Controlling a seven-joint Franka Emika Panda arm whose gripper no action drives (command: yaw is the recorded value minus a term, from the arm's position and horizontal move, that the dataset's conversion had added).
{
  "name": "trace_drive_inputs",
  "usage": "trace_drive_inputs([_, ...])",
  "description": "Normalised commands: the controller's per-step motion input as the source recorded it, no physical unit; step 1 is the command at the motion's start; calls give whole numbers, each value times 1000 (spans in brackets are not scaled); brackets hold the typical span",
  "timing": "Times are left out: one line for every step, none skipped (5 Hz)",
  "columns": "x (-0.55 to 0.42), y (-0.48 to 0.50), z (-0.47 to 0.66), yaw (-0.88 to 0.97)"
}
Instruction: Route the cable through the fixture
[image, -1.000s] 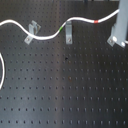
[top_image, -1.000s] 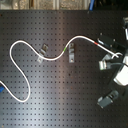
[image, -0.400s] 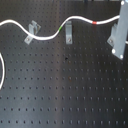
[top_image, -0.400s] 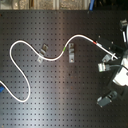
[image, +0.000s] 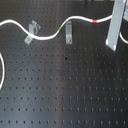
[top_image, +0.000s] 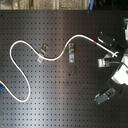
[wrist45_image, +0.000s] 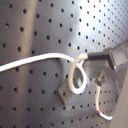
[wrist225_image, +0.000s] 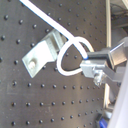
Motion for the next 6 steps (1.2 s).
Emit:
trace_drive_inputs([120,-411,-432,123])
trace_drive_inputs([-92,-277,-242,114])
trace_drive_inputs([91,-22,43,0])
trace_drive_inputs([478,507,5,-120])
trace_drive_inputs([483,574,52,-237])
trace_drive_inputs([254,749,228,-34])
